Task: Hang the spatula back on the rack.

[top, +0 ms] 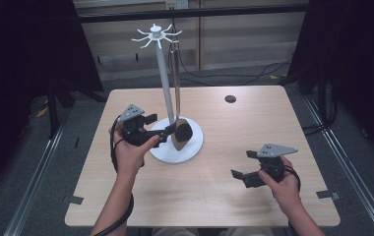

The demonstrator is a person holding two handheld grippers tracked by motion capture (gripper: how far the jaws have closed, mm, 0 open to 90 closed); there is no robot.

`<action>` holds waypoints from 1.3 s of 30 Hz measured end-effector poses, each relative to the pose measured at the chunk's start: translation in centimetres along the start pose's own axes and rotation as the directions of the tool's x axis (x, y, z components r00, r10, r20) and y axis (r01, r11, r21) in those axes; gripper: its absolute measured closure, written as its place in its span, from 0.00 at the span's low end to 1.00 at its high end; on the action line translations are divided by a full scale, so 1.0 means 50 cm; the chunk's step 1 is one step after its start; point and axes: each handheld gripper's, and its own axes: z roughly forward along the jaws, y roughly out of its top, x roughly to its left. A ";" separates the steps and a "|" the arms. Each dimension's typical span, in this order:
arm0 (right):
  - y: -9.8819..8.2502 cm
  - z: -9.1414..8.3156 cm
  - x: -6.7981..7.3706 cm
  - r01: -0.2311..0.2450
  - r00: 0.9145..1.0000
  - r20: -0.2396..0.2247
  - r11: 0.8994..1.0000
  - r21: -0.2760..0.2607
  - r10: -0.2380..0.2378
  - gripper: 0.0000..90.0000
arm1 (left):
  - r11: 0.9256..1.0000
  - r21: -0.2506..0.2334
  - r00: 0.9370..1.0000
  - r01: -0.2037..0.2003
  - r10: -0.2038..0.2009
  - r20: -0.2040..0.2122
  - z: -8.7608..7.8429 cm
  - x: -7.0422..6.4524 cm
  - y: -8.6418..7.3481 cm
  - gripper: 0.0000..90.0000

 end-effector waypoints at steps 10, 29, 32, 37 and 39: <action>0.000 0.000 0.000 0.002 1.000 0.001 1.000 -0.001 -0.002 0.06 | 1.000 0.008 1.000 0.002 -0.002 0.003 -0.009 0.016 -0.029 0.11; -0.001 0.001 0.003 0.008 1.000 -0.005 1.000 0.005 -0.008 0.06 | 0.996 0.083 1.000 -0.012 0.014 -0.021 -0.027 0.041 -0.113 0.07; -0.002 0.002 0.003 0.013 1.000 -0.004 1.000 0.007 -0.013 0.06 | 0.995 0.095 1.000 -0.009 0.012 -0.028 -0.026 0.047 -0.131 0.07; -0.003 0.004 0.005 0.010 1.000 -0.001 1.000 0.013 -0.010 0.06 | 0.990 0.138 0.999 -0.010 0.015 -0.036 -0.020 0.057 -0.156 0.07; -0.002 0.006 0.007 0.018 1.000 0.001 1.000 0.017 -0.018 0.06 | 0.985 0.174 0.999 -0.010 0.018 -0.039 -0.013 0.062 -0.174 0.07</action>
